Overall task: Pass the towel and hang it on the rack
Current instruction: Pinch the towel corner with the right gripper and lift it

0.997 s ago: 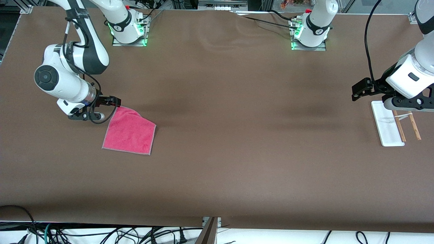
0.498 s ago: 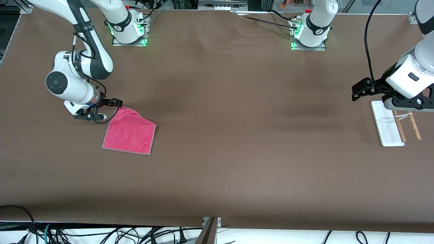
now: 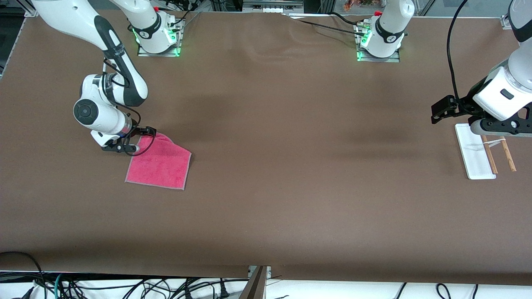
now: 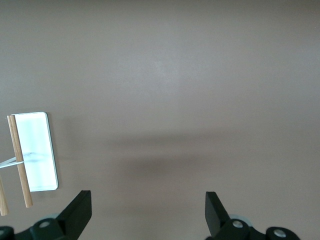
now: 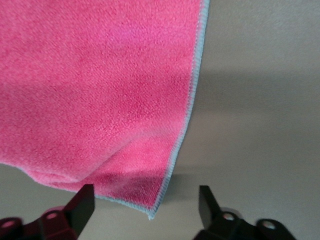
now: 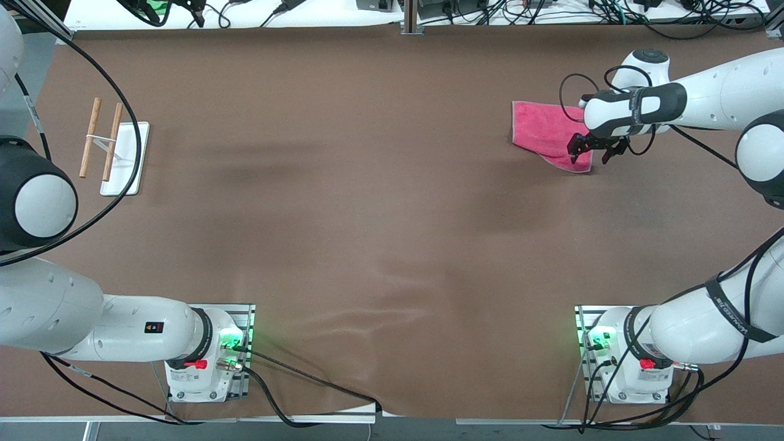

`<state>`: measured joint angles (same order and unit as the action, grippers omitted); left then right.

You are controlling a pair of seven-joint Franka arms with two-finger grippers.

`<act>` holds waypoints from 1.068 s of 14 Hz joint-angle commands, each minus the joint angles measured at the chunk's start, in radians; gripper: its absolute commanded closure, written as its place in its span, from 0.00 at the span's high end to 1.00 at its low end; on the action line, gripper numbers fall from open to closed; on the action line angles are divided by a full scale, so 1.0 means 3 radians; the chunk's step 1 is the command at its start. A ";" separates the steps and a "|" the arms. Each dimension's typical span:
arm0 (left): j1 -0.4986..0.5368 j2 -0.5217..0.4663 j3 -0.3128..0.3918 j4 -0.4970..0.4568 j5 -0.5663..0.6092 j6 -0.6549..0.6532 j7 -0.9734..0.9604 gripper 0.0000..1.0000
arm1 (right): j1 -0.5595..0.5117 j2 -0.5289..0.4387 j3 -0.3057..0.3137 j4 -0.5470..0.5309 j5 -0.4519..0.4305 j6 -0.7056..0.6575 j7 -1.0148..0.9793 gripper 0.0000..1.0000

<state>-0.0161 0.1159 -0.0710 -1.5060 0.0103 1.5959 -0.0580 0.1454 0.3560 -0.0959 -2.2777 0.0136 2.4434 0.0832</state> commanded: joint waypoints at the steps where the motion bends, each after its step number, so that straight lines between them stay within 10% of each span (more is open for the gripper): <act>1: -0.0023 0.0059 0.0001 0.0122 0.0088 -0.0053 0.0025 1.00 | -0.0024 -0.0031 0.0013 -0.0047 -0.0025 0.0047 0.0050 0.79; 11: -0.0018 0.0053 0.0007 0.0116 0.0088 -0.0053 0.0025 1.00 | -0.0060 0.0071 0.0013 -0.0047 0.0011 0.0093 0.0050 0.33; 15: -0.0008 0.0053 0.0012 0.0116 0.0093 -0.0053 0.0030 1.00 | -0.0060 0.0071 0.0013 -0.0037 0.0016 0.0088 0.0050 0.00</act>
<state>-0.0158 0.1159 -0.0693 -1.5060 0.0104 1.5959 -0.0580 0.1413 0.3765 -0.0980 -2.2776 0.0172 2.4529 0.0878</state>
